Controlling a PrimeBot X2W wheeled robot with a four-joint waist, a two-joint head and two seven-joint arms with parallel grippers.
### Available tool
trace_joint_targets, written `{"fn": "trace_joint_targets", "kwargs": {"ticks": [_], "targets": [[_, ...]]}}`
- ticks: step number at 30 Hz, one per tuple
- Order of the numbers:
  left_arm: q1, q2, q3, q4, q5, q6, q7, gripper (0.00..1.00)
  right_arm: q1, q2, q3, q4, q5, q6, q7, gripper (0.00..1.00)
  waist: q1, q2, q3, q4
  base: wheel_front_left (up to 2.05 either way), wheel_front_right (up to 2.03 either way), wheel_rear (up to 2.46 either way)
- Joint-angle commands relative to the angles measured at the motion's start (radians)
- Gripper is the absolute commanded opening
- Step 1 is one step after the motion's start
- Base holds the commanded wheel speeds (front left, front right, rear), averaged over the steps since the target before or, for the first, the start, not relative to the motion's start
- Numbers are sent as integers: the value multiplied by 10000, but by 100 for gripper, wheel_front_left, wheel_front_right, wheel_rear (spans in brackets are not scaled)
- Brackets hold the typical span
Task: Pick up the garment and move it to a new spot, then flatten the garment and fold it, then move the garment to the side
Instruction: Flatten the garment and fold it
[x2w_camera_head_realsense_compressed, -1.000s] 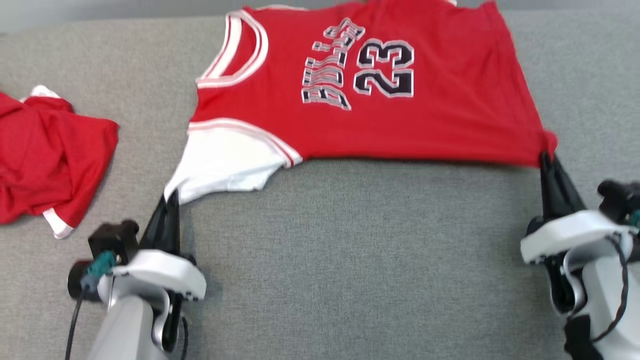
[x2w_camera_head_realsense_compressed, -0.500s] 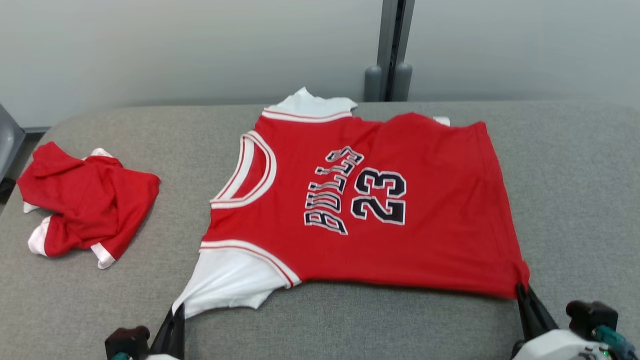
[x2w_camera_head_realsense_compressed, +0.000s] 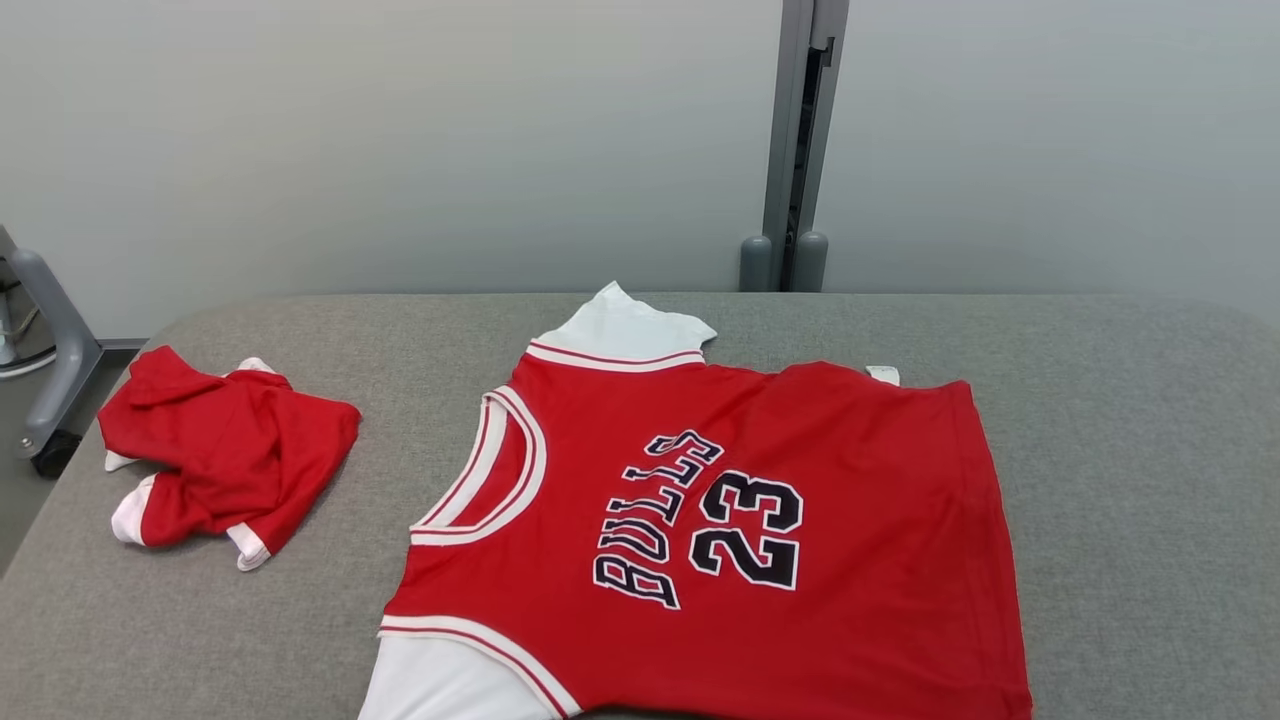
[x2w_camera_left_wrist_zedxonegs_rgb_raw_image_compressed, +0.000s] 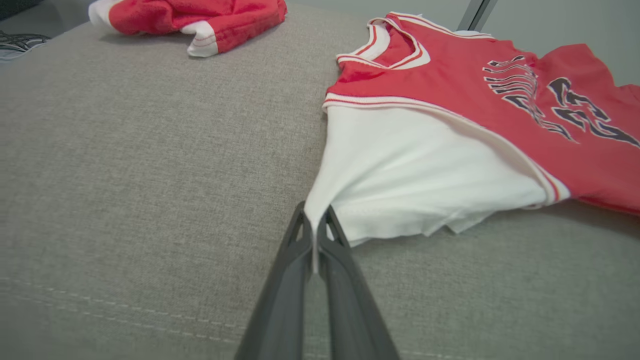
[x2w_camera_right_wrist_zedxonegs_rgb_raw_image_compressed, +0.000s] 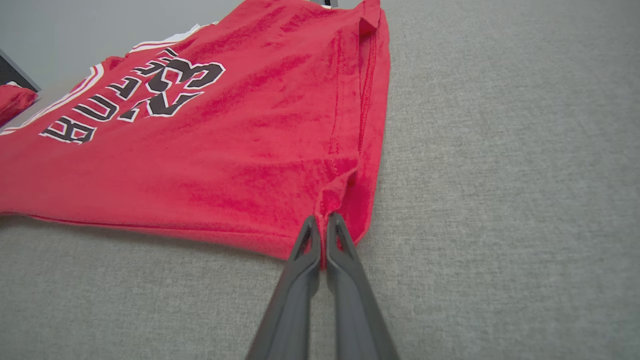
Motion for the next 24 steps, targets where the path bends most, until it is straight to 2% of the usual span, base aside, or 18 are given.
{"fn": "trace_joint_targets", "kwargs": {"ticks": [1,6,12,18,24], "targets": [[155,63,2,-129,-33,23,-47,0,219,-99,-70,-179,192,-6,-49,0,1,-1,11,34,0,0,0],[-101,62,-6,-713,13,9,-45,0,167,-168,-257,-562,349,-7,-49,0,1,-1,170,34,0,0,0],[-1283,56,-198,-1409,263,-121,-45,0,-649,-198,-654,-998,344,-7,-50,0,1,-1,563,-135,0,0,0],[-3280,58,-624,-718,662,-304,-33,0,-1981,-127,-857,-572,276,-5,-48,0,1,-1,1139,-296,0,0,0],[-5029,55,-758,490,821,-136,-35,0,-3428,-72,-816,23,-10,-5,-50,0,1,-1,1881,-428,0,0,0]]}}
